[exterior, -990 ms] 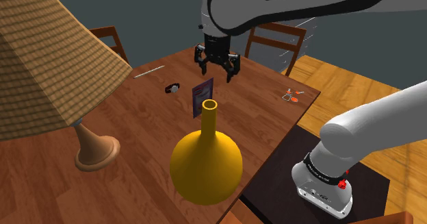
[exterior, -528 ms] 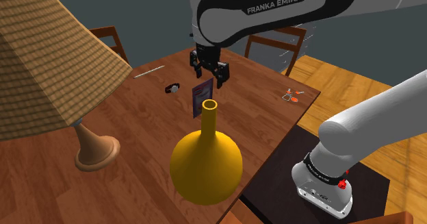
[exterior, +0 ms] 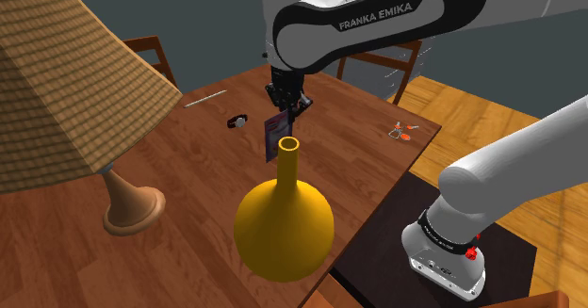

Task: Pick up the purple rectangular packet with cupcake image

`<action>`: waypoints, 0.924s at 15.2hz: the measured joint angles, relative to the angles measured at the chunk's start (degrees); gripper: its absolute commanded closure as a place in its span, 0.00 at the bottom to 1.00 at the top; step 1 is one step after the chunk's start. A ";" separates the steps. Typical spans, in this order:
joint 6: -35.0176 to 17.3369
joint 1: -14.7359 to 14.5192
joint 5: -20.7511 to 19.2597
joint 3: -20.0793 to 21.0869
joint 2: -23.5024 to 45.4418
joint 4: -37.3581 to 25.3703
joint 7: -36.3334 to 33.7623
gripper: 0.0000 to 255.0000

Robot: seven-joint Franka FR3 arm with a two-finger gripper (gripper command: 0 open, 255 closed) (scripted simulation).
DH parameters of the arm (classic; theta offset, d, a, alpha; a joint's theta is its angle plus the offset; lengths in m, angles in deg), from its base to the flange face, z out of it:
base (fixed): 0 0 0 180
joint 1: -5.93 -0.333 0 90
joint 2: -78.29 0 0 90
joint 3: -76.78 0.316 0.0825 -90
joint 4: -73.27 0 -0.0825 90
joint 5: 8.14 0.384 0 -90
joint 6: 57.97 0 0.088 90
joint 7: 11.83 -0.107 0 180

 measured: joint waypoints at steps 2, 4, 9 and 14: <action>0.01 -0.01 0.01 0.00 -0.02 0.01 0.00 1.00; 0.01 -0.01 0.01 0.00 -0.02 0.01 0.00 1.00; 1.70 -0.06 0.20 -0.50 -0.58 -1.20 0.41 1.00; 5.42 -0.18 0.48 -1.33 -1.58 -4.06 0.92 1.00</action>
